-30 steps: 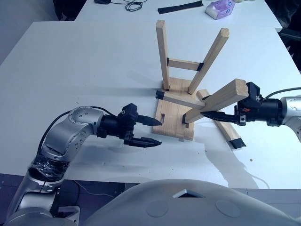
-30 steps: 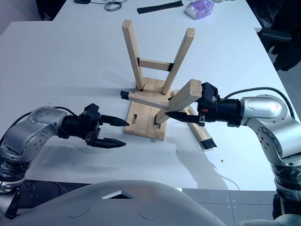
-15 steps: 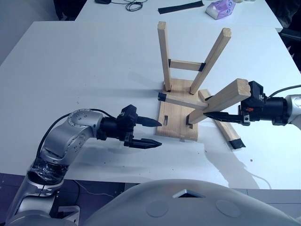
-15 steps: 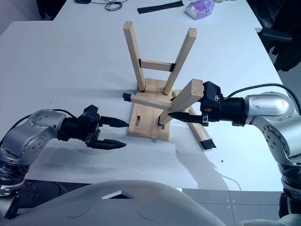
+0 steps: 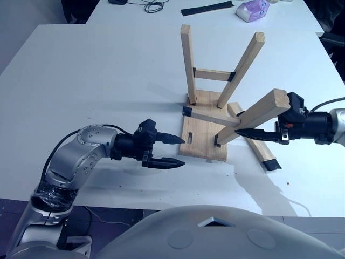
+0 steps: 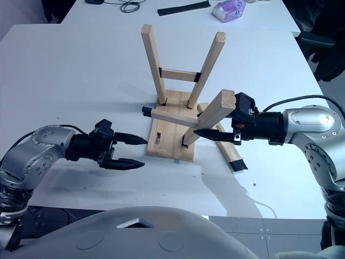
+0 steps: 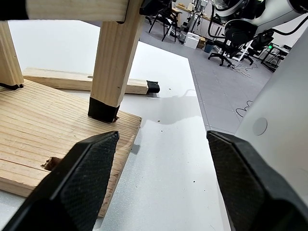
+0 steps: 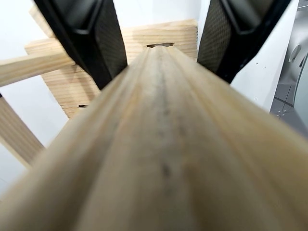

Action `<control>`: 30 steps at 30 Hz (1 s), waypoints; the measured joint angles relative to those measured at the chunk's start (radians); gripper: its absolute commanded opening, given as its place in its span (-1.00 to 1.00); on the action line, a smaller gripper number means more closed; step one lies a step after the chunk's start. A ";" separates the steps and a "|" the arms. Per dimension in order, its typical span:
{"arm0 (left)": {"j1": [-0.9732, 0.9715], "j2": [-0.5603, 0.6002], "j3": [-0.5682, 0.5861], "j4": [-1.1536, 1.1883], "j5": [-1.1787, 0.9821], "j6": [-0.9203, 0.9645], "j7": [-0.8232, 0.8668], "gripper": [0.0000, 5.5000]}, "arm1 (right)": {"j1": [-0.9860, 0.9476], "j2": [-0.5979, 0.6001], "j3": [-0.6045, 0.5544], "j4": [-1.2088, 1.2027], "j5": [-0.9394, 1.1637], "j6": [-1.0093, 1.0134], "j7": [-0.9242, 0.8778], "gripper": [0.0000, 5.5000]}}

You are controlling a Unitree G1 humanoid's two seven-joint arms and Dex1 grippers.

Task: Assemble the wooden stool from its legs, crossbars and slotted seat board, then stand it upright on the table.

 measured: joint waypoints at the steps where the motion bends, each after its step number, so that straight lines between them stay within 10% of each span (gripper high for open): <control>1: 0.000 0.000 0.000 0.000 0.000 0.001 0.000 0.23 | 0.000 0.000 0.000 0.003 -0.003 -0.004 0.004 -0.26; 30: 0.006 -0.003 0.009 -0.013 -0.012 0.015 0.018 0.23 | 0.007 -0.020 0.087 0.031 -0.085 -0.073 0.021 -0.26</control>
